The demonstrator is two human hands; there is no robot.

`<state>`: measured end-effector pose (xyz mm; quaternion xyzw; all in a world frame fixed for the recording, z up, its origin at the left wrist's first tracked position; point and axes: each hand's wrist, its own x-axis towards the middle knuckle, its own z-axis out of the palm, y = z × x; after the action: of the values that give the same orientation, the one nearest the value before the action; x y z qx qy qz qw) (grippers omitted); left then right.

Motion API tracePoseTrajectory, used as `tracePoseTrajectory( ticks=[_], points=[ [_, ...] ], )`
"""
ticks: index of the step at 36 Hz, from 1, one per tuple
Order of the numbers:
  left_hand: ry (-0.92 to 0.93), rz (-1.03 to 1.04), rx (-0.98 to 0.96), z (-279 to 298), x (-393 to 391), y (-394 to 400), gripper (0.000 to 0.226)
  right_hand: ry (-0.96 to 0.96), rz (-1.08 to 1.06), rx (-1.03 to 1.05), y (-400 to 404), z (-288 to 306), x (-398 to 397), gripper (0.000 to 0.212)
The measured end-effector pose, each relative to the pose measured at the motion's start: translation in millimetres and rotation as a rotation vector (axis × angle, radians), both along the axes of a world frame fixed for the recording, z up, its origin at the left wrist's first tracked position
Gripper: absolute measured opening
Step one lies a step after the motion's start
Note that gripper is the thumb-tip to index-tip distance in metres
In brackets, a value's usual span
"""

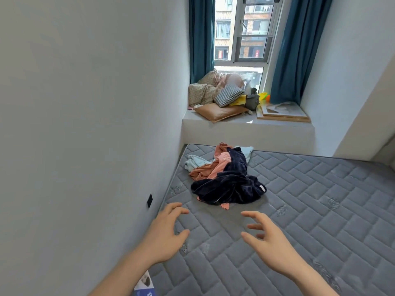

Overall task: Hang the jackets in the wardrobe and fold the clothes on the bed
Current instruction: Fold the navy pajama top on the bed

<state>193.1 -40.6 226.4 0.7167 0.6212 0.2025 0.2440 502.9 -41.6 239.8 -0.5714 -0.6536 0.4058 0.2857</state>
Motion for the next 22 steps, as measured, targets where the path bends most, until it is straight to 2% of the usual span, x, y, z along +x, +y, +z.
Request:
tracePoseTrajectory(
  ticks=[7, 14, 22],
  points=[
    [0.011, 0.062, -0.079, -29.7, 3.8, 35.3, 0.045, -0.020, 0.031, -0.040, 55.3, -25.4, 12.2, 0.043],
    [0.101, 0.075, -0.211, -63.3, -4.7, 77.1, 0.053, -0.043, 0.031, -0.139, 103.8, -69.7, 7.6, 0.044],
    [0.160, 0.097, -0.405, -121.6, -31.0, 167.5, 0.055, -0.121, -0.034, -0.229, 172.5, -126.6, -7.0, 0.046]
  ],
)
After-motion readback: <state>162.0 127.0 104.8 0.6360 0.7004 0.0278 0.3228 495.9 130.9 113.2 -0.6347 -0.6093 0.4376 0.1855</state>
